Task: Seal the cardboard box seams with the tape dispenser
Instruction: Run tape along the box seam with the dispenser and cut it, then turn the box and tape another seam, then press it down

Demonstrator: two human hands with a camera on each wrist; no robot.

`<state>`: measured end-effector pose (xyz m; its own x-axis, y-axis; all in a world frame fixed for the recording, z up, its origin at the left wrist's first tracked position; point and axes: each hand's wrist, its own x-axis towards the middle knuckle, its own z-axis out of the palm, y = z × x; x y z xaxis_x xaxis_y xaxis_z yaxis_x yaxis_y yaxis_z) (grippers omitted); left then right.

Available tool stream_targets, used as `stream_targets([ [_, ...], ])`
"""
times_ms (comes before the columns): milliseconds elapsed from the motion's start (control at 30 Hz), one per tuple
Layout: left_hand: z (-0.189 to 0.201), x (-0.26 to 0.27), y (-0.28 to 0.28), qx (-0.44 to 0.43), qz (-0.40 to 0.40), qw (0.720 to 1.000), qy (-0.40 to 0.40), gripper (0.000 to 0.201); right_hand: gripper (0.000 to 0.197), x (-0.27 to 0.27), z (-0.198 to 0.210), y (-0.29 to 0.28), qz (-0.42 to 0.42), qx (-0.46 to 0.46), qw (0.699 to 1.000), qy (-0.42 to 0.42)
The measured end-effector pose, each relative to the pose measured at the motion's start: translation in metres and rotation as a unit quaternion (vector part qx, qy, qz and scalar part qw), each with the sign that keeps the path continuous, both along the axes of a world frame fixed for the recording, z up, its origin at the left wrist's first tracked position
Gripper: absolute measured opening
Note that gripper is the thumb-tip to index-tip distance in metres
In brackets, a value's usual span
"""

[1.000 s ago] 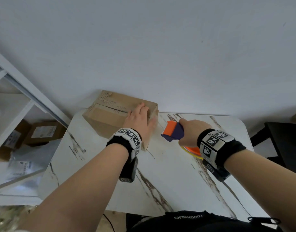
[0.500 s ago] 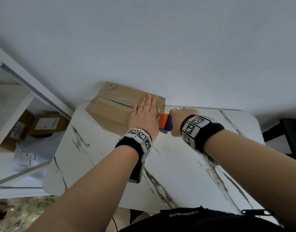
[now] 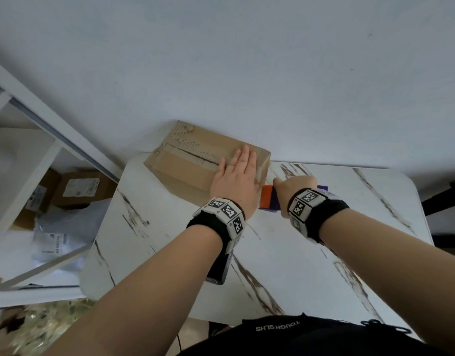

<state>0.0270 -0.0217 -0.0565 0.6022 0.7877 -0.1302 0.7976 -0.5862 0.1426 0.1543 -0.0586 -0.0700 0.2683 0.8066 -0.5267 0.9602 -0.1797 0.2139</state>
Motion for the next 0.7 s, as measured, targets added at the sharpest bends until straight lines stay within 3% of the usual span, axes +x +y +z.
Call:
stream_targets([
  [267, 0.004, -0.046, 0.002, -0.013, -0.096, 0.995, -0.008, 0.064, 0.067, -0.005, -0.023, -0.021, -0.074, 0.102, 0.991, -0.05],
  [467, 0.012, -0.084, 0.0, -0.014, -0.142, 0.99, -0.009, 0.06, 0.04, -0.035, -0.032, -0.028, -0.101, 0.161, 0.98, -0.052],
  [533, 0.015, -0.094, 0.0, 0.01, -0.109, 0.994, 0.015, 0.064, 0.036, -0.046, -0.034, -0.029, -0.125, 0.159, 0.979, -0.026],
  [633, 0.014, -0.104, -0.003, 0.025, 0.019, 0.996, 0.08, 0.094, 0.04, -0.053, -0.042, -0.032, -0.146, 0.136, 0.979, 0.035],
  [700, 0.01, -0.108, -0.006, -0.003, 0.093, 0.992, 0.081, 0.107, 0.038, -0.051, -0.034, -0.032, -0.163, 0.147, 0.973, 0.075],
])
